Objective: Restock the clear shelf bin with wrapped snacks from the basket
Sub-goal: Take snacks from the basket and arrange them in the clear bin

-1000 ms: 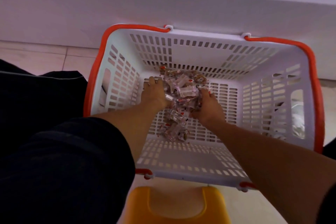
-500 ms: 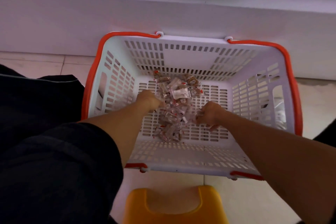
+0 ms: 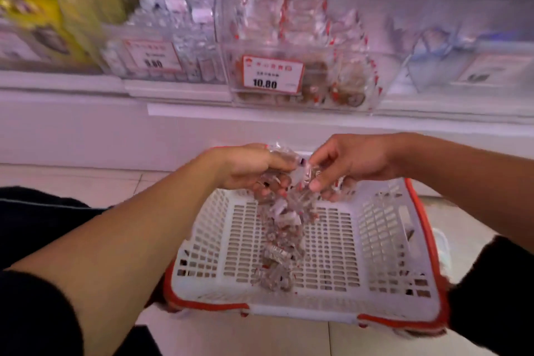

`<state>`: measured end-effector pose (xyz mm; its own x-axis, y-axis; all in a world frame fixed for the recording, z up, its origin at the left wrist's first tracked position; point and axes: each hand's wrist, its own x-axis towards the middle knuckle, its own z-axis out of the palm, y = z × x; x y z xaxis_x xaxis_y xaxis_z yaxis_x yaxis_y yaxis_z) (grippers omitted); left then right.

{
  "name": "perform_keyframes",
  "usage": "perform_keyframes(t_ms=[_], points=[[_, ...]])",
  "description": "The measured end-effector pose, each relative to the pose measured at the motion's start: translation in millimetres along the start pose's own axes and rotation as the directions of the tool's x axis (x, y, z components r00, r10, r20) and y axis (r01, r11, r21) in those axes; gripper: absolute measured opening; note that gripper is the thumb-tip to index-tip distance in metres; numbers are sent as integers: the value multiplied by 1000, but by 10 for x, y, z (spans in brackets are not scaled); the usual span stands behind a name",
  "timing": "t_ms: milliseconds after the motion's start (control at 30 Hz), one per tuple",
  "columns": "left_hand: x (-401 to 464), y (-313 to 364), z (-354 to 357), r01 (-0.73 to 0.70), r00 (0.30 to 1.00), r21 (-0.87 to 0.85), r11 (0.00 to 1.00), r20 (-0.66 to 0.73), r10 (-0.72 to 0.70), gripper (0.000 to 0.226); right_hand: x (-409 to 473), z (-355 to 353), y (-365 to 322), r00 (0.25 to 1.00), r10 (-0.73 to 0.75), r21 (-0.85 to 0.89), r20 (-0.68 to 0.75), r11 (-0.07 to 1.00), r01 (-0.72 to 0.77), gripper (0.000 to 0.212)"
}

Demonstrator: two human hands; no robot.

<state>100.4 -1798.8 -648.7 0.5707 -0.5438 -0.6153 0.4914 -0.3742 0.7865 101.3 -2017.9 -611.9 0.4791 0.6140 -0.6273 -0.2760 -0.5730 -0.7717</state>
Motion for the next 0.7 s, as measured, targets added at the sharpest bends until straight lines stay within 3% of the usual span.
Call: perform_keyframes(t_ms=[67,133,267,367,533,600,700], points=[[-295,384,-19,-86,995,10,996,42,86,18,-348,-53,-353,984,-149,51,-98,987,154,16],[-584,719,-7,-137,986,-53,989,88,142,13,-639,-67,-635,919,-316,18,-236,944,330,22],[-955,1179,21,-188,959,-250,950,164,232,40,-922,-81,-926,666,-577,-202,-473,807,555,29],[-996,1343,-10,-226,953,-248,942,146,267,51,-896,-143,-1028,546,-631,-333,-551,766,550,39],[-893,1604,-133,-360,913,-289,887,89,399,33,-837,-423,-1248,418,-700,-399,-580,691,603,55],[-851,1711,-225,-420,896,-249,873,36,442,35,-830,-540,-1329,362,-734,-492,-574,663,565,54],[-790,1799,-355,-464,885,-178,868,-51,462,46,-760,-655,-1362,349,-756,-577,-554,651,493,41]])
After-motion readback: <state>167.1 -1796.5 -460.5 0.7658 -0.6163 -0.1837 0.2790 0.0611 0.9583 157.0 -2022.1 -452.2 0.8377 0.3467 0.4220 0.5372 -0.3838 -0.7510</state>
